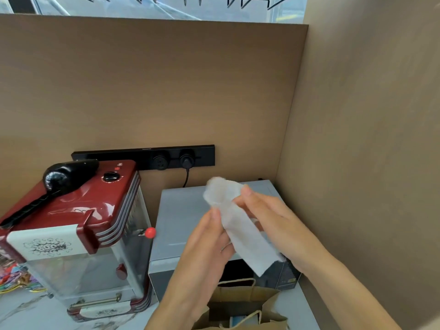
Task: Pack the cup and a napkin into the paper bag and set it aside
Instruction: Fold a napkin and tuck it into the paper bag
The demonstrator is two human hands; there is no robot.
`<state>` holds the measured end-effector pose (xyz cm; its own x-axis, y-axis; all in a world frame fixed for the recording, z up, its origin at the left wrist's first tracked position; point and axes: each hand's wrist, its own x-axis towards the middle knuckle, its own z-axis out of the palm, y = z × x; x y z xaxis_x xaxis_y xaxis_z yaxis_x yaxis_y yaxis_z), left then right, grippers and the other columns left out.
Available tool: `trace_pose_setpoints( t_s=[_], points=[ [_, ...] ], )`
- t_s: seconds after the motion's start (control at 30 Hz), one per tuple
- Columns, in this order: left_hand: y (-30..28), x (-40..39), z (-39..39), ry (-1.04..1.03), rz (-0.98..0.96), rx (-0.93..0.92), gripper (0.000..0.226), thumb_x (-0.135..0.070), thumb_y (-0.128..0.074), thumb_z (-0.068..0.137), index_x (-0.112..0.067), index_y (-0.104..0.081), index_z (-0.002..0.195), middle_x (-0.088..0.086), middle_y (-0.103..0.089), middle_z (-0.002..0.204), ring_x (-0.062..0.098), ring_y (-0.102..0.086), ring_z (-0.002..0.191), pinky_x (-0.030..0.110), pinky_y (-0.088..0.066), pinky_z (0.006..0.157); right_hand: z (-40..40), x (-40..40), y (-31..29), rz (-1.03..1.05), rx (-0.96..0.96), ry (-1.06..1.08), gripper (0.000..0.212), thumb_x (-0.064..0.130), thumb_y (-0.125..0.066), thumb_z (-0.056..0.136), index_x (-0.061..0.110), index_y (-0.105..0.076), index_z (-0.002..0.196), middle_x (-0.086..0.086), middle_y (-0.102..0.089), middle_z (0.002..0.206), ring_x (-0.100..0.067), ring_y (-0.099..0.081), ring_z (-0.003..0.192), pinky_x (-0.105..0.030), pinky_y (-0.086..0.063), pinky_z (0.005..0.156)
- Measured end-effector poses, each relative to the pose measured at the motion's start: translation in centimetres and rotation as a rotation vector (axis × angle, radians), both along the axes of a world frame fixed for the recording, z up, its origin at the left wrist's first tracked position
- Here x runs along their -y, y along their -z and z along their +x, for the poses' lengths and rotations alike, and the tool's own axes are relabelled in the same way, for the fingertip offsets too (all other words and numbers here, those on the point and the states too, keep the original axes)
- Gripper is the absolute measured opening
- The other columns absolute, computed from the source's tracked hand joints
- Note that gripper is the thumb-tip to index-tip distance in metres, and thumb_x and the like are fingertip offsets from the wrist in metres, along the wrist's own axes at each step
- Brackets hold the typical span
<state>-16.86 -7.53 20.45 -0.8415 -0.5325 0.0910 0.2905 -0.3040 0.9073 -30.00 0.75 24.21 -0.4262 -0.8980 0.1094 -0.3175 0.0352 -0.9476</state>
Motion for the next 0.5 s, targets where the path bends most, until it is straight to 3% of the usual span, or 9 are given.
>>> trace_pose_setpoints(
  t_s=[0.07, 0.13, 0.2, 0.27, 0.33, 0.43, 0.5],
  points=[
    [0.4, 1.0, 0.1, 0.031, 0.250, -0.055, 0.054, -0.061, -0.051, 0.091, -0.025, -0.068, 0.128, 0.014, -0.066, 0.136, 0.031, -0.063, 0.125, 0.048, -0.052, 0.103, -0.1, 0.1, -0.2, 0.053, -0.021, -0.045, 0.064, 0.074, -0.025, 0.090, 0.036, -0.074, 0.105, 0.017, -0.077, 0.104, 0.004, -0.070, 0.097, -0.013, -0.053, 0.078],
    [1.3, 2.1, 0.3, 0.101, 0.429, -0.066, 0.062, -0.064, -0.049, 0.093, -0.018, -0.067, 0.130, 0.020, -0.062, 0.138, 0.039, -0.060, 0.127, 0.061, -0.046, 0.105, -0.5, 0.0, -0.3, 0.076, -0.039, -0.088, 0.061, 0.066, -0.025, 0.095, 0.031, -0.072, 0.111, 0.017, -0.078, 0.108, -0.001, -0.071, 0.097, -0.017, -0.055, 0.074],
    [1.6, 2.7, 0.7, 0.201, 0.543, -0.074, 0.067, -0.066, -0.045, 0.094, -0.016, -0.063, 0.135, 0.020, -0.059, 0.142, 0.041, -0.056, 0.130, 0.064, -0.043, 0.105, -1.0, -0.1, -0.2, 0.096, -0.107, -0.114, 0.039, 0.048, -0.038, 0.104, 0.027, -0.070, 0.111, 0.013, -0.078, 0.107, -0.009, -0.073, 0.091, -0.027, -0.054, 0.067],
    [2.0, 2.8, 0.8, 0.265, 0.599, -0.057, 0.071, -0.069, -0.045, 0.093, -0.017, -0.059, 0.139, 0.018, -0.055, 0.147, 0.041, -0.051, 0.135, 0.062, -0.041, 0.106, -1.6, -0.2, 0.1, 0.137, -0.274, -0.109, 0.015, 0.032, -0.055, 0.102, 0.035, -0.069, 0.105, 0.017, -0.078, 0.101, -0.004, -0.073, 0.085, -0.023, -0.051, 0.068],
    [2.2, 2.9, 0.8, 0.289, 0.600, -0.028, 0.070, -0.066, -0.051, 0.092, -0.016, -0.057, 0.141, 0.018, -0.052, 0.150, 0.039, -0.047, 0.138, 0.060, -0.039, 0.109, -2.2, -0.1, 0.5, 0.196, -0.501, -0.028, 0.009, 0.035, -0.071, 0.092, 0.041, -0.068, 0.098, 0.019, -0.075, 0.092, 0.008, -0.065, 0.081, -0.016, -0.045, 0.068],
    [2.7, 3.6, 0.7, 0.317, 0.516, 0.049, 0.048, -0.031, -0.075, 0.084, -0.009, -0.069, 0.127, 0.019, -0.066, 0.132, 0.038, -0.065, 0.118, 0.052, -0.053, 0.093, -2.9, 0.6, 1.0, 0.164, -0.725, 0.081, 0.033, 0.045, -0.080, 0.080, 0.043, -0.058, 0.104, 0.022, -0.060, 0.098, 0.013, -0.049, 0.092, -0.017, -0.040, 0.073],
    [3.3, 4.1, 0.4, 0.290, 0.446, 0.177, 0.048, -0.014, -0.079, 0.074, -0.007, -0.072, 0.121, 0.021, -0.069, 0.126, 0.040, -0.067, 0.115, 0.050, -0.055, 0.093, -3.7, 1.2, 1.2, 0.147, -0.666, 0.066, 0.060, 0.050, -0.082, 0.075, 0.044, -0.047, 0.123, 0.021, -0.049, 0.118, 0.008, -0.043, 0.109, -0.021, -0.043, 0.090]
  ],
)
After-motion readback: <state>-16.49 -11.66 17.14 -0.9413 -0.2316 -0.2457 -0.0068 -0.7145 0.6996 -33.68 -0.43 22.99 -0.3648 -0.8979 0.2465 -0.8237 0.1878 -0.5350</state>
